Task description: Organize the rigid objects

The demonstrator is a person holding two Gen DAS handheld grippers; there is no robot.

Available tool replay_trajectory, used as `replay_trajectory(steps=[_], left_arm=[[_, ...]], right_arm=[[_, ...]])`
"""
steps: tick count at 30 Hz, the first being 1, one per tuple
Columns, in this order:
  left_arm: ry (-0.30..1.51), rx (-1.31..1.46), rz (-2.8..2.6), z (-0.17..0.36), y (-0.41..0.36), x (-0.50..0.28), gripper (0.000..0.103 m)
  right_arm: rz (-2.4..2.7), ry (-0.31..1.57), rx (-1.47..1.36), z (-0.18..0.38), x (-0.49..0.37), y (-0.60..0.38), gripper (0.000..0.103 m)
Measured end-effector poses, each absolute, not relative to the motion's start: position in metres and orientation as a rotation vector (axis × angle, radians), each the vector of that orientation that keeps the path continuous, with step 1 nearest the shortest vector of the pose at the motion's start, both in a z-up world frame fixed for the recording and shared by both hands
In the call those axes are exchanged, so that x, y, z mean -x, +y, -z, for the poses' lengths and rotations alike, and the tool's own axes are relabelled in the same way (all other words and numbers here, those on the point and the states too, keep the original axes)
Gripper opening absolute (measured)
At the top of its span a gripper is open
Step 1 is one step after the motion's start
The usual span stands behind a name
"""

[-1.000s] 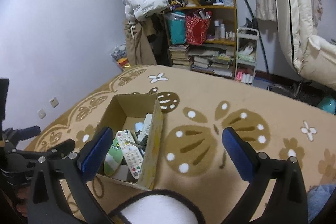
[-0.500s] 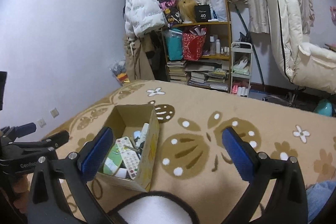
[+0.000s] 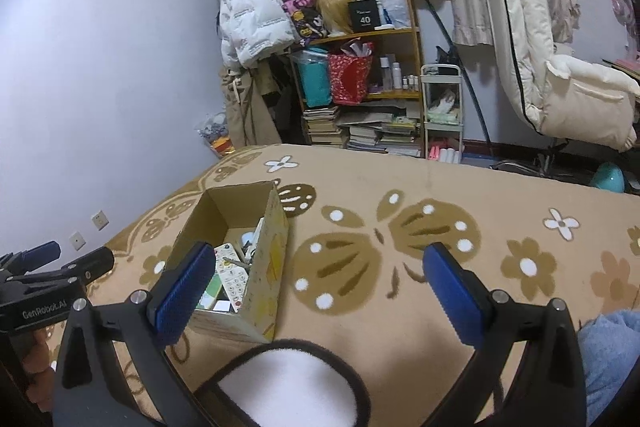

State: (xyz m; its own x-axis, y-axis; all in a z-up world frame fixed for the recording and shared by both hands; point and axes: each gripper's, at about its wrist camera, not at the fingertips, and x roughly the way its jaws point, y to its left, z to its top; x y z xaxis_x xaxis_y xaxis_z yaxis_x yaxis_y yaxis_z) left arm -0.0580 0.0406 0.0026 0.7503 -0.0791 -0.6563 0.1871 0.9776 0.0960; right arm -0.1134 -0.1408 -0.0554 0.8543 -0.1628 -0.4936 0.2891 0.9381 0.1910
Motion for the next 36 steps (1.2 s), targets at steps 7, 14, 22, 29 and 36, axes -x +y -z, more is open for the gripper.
replay_trajectory(steps=[7,14,22,29,36], left_arm=[[0.7,-0.173,0.178,-0.0057,0.0353,0.0596,0.1],[0.693,-0.162,0.172,-0.0082,0.04,0.0585,0.1],[0.687,-0.162,0.172,-0.0096,0.0389,0.0575,0.1],[0.695,-0.156,0.183,-0.0106,0.0411,0.0557,0.1],[0.683,-0.169,0.167,-0.0098,0.0395,0.0567,0.1]], right_arm=[[0.254,0.487,-0.287,0.057,0.115,-0.1453,0.103],[0.255,0.492,-0.273,0.0577,0.1131,-0.1425,0.103],[0.258,0.489,-0.268,0.0576,0.1132,-0.1439,0.103],[0.26,0.483,-0.27,0.058,0.1125,-0.142,0.103],[0.248,0.479,-0.269,0.0565,0.1095,-0.137,0.103]])
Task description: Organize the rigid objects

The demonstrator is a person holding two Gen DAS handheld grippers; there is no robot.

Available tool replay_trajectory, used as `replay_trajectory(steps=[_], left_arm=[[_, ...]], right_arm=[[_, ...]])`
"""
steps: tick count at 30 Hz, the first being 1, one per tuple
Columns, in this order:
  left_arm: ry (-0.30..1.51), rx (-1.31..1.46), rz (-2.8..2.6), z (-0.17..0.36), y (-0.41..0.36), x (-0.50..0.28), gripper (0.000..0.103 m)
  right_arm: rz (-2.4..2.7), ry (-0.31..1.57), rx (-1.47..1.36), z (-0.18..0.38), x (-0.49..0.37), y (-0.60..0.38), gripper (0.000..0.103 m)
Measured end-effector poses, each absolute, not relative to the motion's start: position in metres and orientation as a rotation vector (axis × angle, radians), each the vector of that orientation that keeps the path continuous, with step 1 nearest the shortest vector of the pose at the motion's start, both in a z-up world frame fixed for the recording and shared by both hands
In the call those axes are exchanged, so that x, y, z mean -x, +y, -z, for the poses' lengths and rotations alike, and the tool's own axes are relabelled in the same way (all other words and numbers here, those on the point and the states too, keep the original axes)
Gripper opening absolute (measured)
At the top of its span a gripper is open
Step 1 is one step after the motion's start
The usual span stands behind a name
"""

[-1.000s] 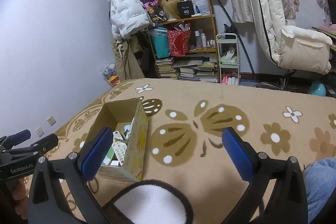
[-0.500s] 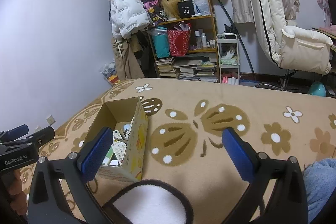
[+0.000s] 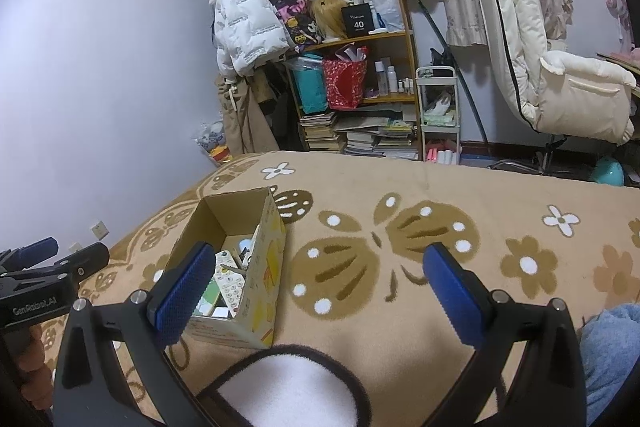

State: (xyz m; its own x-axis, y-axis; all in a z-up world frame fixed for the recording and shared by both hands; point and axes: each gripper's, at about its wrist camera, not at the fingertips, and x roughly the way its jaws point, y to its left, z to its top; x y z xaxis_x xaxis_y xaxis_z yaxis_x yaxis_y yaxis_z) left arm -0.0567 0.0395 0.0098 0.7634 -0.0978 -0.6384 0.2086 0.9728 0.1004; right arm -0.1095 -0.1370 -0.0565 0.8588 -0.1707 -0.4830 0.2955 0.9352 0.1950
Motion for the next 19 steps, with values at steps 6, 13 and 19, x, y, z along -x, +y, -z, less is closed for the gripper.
replay_trajectory(steps=[6,13,19], left_arm=[[0.681,-0.18,0.151,-0.0096,0.0377,0.0554,0.1],[0.691,-0.2,0.129,-0.0065,0.0372,0.053,0.101],[0.7,-0.207,0.131,-0.0032,0.0351,0.0528,0.101]], right_arm=[[0.25,0.48,-0.271,0.0567,0.1088,-0.1363,0.103],[0.246,0.489,-0.274,0.0609,0.1095,-0.1365,0.103],[0.244,0.497,-0.275,0.066,0.1076,-0.1354,0.103]])
